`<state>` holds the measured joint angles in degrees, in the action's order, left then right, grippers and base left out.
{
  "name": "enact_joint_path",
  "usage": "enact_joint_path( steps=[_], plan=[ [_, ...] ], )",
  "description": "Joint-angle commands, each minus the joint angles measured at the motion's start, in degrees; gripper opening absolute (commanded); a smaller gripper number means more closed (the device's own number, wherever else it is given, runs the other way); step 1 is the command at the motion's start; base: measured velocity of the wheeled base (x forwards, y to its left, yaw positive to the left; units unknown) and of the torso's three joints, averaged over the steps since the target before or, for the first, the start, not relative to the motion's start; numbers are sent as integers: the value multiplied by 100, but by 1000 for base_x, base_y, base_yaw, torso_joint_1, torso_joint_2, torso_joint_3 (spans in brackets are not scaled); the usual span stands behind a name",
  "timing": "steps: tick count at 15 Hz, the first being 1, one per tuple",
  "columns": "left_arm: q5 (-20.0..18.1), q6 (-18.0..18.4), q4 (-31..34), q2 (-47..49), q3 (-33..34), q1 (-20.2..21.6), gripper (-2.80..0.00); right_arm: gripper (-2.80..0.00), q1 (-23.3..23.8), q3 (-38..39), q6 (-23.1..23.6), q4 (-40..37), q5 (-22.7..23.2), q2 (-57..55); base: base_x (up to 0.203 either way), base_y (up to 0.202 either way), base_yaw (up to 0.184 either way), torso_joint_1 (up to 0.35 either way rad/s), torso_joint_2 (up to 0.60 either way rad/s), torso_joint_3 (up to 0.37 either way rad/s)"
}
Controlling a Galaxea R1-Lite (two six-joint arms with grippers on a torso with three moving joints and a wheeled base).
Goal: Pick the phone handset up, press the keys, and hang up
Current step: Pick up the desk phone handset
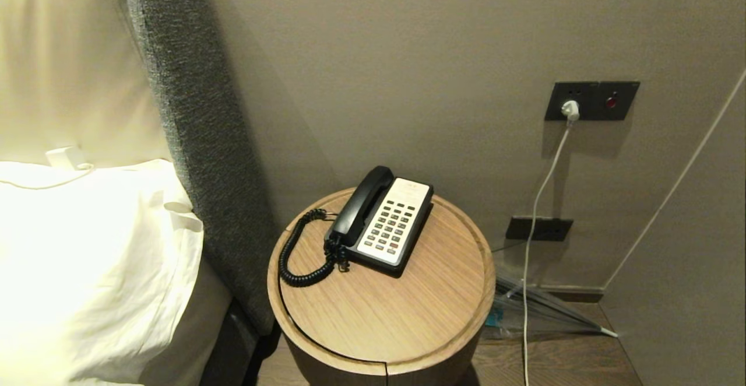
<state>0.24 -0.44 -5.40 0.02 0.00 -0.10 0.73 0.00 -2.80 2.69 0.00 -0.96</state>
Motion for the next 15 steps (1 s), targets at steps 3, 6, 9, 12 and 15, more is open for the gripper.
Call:
enact_joint_path(
  steps=[3,6,9,12,15],
  plan=[
    [2,-9,-5,-2,229,1,-280,-280,4,123,-1,3,0,-9,0,0,0,2,1,-188],
    [2,0,-5,-2,229,1,-280,-280,6,123,-1,3,0,-9,0,0,0,4,1,-197],
    [2,-9,-12,-2,229,1,-280,-280,-3,123,-1,3,0,-9,0,0,0,4,5,-195],
    [2,-9,-12,-2,229,1,-280,-280,6,123,-1,3,0,-9,0,0,0,2,2,-200],
    [2,-18,-14,-2,229,1,-280,-280,-3,123,-1,3,0,-9,0,0,0,0,1,-198]
  ],
)
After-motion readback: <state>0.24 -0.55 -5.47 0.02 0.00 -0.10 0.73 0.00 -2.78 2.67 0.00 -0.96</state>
